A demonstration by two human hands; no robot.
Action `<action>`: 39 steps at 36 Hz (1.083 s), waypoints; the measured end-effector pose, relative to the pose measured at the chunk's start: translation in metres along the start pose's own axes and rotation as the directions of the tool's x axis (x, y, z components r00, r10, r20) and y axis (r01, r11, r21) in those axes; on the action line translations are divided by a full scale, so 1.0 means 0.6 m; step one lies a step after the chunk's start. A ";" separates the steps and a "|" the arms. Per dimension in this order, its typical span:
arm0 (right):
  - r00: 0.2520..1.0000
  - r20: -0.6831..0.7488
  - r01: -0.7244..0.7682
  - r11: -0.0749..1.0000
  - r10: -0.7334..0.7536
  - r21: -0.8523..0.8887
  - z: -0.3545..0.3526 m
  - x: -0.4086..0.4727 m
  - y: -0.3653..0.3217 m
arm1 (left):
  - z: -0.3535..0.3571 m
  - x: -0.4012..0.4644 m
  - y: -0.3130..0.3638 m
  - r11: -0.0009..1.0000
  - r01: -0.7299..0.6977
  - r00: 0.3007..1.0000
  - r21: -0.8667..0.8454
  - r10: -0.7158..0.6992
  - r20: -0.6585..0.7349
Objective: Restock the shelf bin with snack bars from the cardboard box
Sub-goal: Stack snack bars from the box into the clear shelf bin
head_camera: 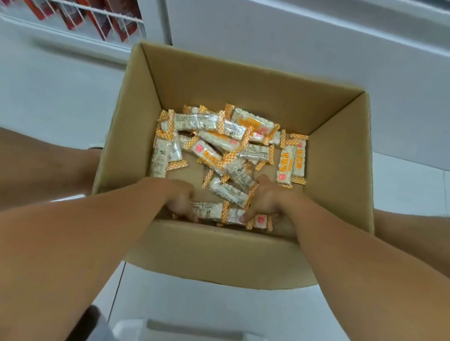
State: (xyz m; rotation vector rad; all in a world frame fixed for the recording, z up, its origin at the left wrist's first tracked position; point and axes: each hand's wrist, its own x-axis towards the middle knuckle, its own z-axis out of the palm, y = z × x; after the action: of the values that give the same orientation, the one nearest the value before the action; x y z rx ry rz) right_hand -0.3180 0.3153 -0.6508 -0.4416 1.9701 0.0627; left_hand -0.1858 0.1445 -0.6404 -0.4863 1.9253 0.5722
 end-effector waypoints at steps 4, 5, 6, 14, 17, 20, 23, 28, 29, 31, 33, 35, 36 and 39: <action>0.995 0.002 -0.104 0.994 0.104 -0.038 0.001 0.003 -0.030 | 0.003 0.020 0.015 0.988 -0.054 0.999 0.145 0.053 0.008; 0.994 0.004 -0.111 0.991 0.111 -0.073 0.000 0.005 -0.035 | 0.004 0.023 0.017 0.980 -0.061 0.998 0.191 0.061 0.004; 0.993 0.032 -0.113 0.987 0.118 -0.113 0.000 0.007 -0.038 | 0.004 0.027 0.018 0.971 -0.061 0.998 0.231 0.063 0.000; 0.987 0.114 -0.088 0.976 0.112 -0.198 0.009 0.004 -0.024 | -0.003 0.027 0.035 0.993 -0.068 0.998 0.097 0.069 -0.010; 0.988 0.135 -0.069 0.995 0.077 -0.066 0.012 0.012 -0.020 | -0.005 0.031 0.034 0.997 -0.037 0.998 -0.061 0.034 -0.052; 0.975 0.210 -0.108 0.985 0.079 0.132 0.023 0.009 -0.022 | -0.003 0.031 0.030 0.981 -0.038 0.997 -0.192 0.026 -0.067; 0.971 0.233 -0.094 0.977 0.047 0.193 0.027 0.000 -0.028 | 0.003 0.023 0.032 0.967 -0.065 0.998 -0.245 0.066 -0.004; 0.940 0.341 -0.138 0.883 -0.026 0.448 -0.001 -0.011 -0.009 | 0.001 0.027 0.025 0.980 -0.055 0.997 -0.191 0.046 -0.055; 0.927 0.372 -0.159 0.847 -0.049 0.507 -0.012 -0.018 -0.004 | -0.004 0.022 0.027 0.976 -0.065 0.995 -0.208 0.048 -0.086; 0.926 0.368 -0.157 0.807 -0.080 0.569 -0.039 -0.034 0.007 | -0.015 0.015 0.030 0.957 -0.116 0.986 -0.266 0.079 -0.148; 0.941 0.323 -0.128 0.773 -0.103 0.621 -0.068 -0.055 0.015 | -0.029 0.006 0.036 0.914 -0.190 0.972 -0.359 0.123 -0.202; 0.960 0.255 -0.101 0.710 -0.114 0.697 -0.098 -0.079 0.023 | -0.042 0.002 0.041 0.861 -0.244 0.960 -0.446 0.149 -0.238; 0.967 0.226 -0.084 0.685 -0.121 0.724 -0.111 -0.093 0.028 | -0.049 -0.009 0.048 0.830 -0.274 0.953 -0.486 0.168 -0.251; 0.979 0.155 -0.040 0.613 -0.136 0.789 -0.142 -0.139 0.044 | -0.067 -0.039 0.064 0.707 -0.355 0.931 -0.611 0.211 -0.297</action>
State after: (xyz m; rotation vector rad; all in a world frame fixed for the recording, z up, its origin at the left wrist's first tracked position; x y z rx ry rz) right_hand -0.3705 0.3424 -0.5440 0.1112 1.5754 -0.7642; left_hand -0.2276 0.1538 -0.5976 -0.7128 1.9716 1.4922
